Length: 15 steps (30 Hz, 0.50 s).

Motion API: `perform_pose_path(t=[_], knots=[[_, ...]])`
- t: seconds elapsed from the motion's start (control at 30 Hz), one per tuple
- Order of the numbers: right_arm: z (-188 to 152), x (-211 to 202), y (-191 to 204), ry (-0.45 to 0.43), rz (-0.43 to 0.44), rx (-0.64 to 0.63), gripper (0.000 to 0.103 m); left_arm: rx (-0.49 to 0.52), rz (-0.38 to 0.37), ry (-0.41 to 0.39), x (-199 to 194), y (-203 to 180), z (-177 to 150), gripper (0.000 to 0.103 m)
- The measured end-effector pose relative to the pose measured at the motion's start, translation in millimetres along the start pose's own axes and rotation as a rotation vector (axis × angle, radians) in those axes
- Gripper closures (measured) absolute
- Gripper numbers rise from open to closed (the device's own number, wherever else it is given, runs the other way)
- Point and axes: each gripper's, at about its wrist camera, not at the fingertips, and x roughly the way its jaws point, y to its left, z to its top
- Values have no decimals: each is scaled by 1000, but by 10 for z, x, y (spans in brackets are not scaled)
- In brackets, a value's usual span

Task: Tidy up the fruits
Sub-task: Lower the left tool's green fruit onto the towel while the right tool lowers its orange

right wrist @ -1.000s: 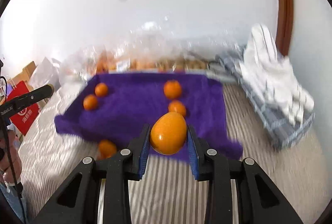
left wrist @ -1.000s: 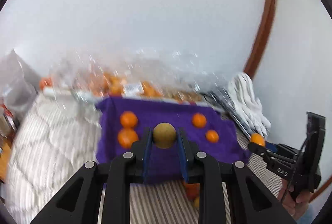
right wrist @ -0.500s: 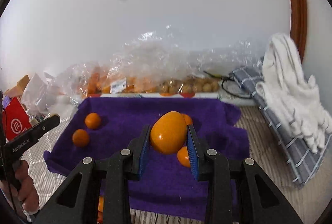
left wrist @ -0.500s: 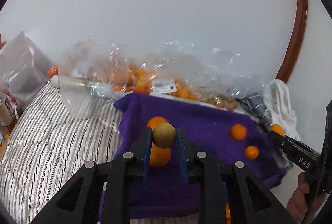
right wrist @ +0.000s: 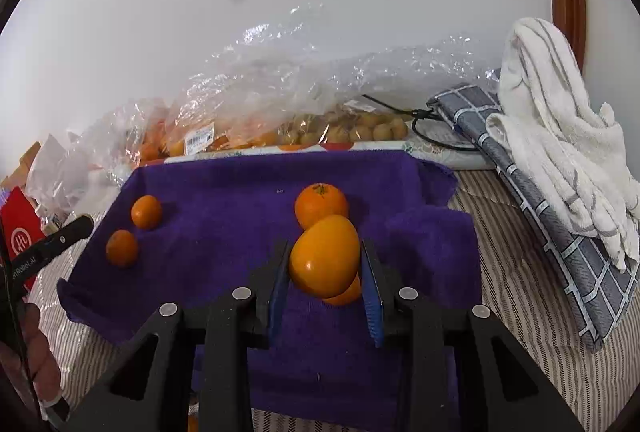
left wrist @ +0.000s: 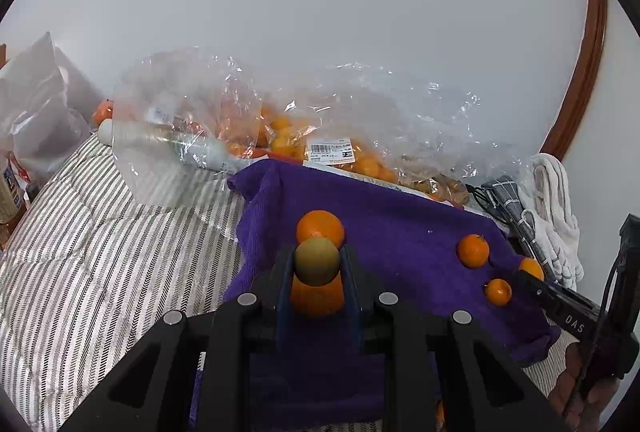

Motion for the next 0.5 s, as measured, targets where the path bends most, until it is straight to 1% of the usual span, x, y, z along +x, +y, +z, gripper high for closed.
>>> perform_pose_path(t=[0.33, 0.5], knots=[[-101, 123, 138, 44, -16, -56, 70, 3, 18, 32, 81, 19, -25, 80], [-102, 119, 175, 44, -27, -72, 70, 20, 24, 51, 118, -11, -47, 80]])
